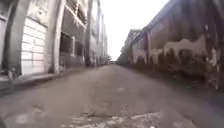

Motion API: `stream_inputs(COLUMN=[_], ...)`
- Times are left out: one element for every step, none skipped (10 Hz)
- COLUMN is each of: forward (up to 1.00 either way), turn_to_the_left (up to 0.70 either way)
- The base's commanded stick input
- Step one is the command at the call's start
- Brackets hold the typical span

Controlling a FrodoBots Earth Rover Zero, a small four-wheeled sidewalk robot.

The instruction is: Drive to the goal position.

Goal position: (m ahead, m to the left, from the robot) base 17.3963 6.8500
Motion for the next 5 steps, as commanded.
stream_inputs(forward=[0.5,0.5,0.5,0.5,0.5], turn_to_the_left=[0.0,0.0,0.0,0.0,0.0])
